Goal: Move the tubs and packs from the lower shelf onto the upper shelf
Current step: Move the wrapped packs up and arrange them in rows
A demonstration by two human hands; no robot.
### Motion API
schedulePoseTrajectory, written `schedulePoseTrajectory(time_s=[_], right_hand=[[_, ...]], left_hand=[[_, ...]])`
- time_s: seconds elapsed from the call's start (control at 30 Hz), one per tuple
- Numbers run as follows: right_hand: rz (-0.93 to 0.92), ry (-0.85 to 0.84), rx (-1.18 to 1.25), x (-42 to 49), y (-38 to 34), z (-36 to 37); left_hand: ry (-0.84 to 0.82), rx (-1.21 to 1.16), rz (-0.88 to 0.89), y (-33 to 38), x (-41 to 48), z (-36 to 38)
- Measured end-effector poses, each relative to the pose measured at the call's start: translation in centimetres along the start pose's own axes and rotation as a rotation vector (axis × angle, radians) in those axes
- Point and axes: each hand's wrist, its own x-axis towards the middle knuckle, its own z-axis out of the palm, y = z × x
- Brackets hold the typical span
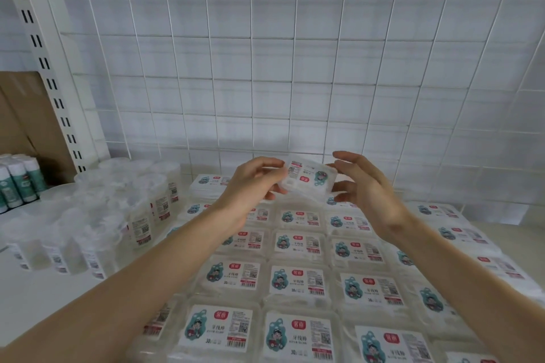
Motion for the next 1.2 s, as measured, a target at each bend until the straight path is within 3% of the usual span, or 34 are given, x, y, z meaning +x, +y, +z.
schedulePoseTrajectory(time_s=[0.23,0.37,0.47,0.6,0.73,0.9,1.0,1.2], right_hand=[[0.064,-0.139,-0.253,-0.7,0.2,0.7],[0.07,-0.114,-0.178,-0.6,0.0,0.5],[0.075,-0.082,-0.048,-0.5,-0.1,0.4],[0.084,-0.102,0.0,-0.4,0.0,0.1],[0.025,-0.117,-0.29,-0.3,0.4,0.2],[-0.225,-0.092,-0.637,-0.5,0.8,0.2],[-0.328,-0.069,-0.713,-0.5,0.5,-0.3],[-0.366,-0.042,-0.766,-0.5,0.3,-0.3]], left_hand=[[-0.093,0.121,0.067,0.0,-0.5,0.5],[-0.156,0.044,-0.025,0.2,-0.6,0.6],[-0.257,0.113,-0.073,0.3,-0.9,0.8],[-0.294,0.167,-0.034,0.1,-1.3,1.4],[-0.231,0.12,-0.04,0.0,-0.8,1.1],[-0.163,0.094,-0.047,-0.7,0.0,0.6],[-0.139,0.018,-0.053,-0.6,0.2,0.9],[-0.122,0.03,-0.066,-0.9,0.4,1.1]])
